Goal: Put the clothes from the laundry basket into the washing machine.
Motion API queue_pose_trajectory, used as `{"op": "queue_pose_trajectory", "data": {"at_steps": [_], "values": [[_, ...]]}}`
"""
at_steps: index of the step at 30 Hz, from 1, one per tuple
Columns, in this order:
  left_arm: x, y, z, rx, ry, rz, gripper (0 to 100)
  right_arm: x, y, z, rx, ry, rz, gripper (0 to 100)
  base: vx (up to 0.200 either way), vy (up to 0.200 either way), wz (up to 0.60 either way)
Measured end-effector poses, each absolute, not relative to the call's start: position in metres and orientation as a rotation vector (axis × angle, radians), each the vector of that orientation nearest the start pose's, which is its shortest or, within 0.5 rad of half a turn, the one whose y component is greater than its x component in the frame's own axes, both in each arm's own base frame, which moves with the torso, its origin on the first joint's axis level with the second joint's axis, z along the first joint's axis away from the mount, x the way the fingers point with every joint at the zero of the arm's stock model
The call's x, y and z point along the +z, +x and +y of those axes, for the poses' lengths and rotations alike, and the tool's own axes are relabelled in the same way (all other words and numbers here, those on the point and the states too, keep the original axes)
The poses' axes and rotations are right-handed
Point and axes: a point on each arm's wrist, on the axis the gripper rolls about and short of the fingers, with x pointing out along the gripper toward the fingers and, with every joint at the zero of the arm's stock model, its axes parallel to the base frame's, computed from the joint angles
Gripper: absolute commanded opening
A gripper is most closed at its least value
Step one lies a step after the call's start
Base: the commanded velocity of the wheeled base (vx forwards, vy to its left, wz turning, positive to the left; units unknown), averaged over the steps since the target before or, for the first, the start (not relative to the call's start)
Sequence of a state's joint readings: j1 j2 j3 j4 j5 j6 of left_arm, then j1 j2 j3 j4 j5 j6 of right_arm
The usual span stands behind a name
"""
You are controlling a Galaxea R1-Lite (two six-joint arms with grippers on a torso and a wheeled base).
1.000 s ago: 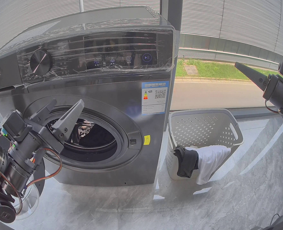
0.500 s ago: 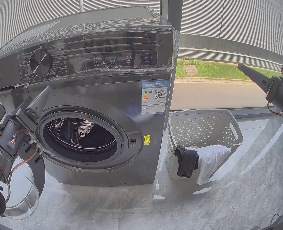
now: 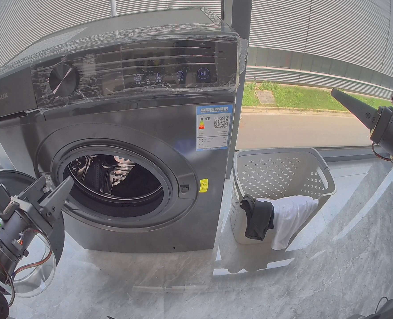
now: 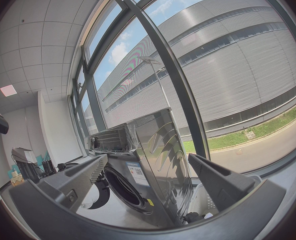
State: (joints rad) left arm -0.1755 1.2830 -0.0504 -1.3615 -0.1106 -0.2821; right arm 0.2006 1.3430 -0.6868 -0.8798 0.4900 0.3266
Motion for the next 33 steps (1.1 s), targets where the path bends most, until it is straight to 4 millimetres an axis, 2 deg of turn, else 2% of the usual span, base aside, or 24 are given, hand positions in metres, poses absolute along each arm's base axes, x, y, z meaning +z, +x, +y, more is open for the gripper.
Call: {"op": "queue_pose_trajectory", "data": {"at_steps": [8,15,26,33], "values": [[0.155,0.134,-0.021,-0.477,-0.132,-0.064,100,0.269,0.208,0.053,0.719,0.279,-0.115,100,0.000,0.000,0.00],[0.149,0.133,-0.010,-0.388,-0.132,-0.005,100,0.270,0.208,0.053,0.720,0.279,-0.118,100,-0.200,0.000,0.00],[0.133,0.130,-0.007,-0.314,-0.160,0.149,100,0.270,0.208,0.053,0.717,0.281,-0.118,100,-0.200,0.000,0.00],[0.125,0.125,-0.008,-0.341,-0.142,0.229,100,0.272,0.210,0.052,0.699,0.276,-0.128,100,0.000,0.000,0.00]]}}
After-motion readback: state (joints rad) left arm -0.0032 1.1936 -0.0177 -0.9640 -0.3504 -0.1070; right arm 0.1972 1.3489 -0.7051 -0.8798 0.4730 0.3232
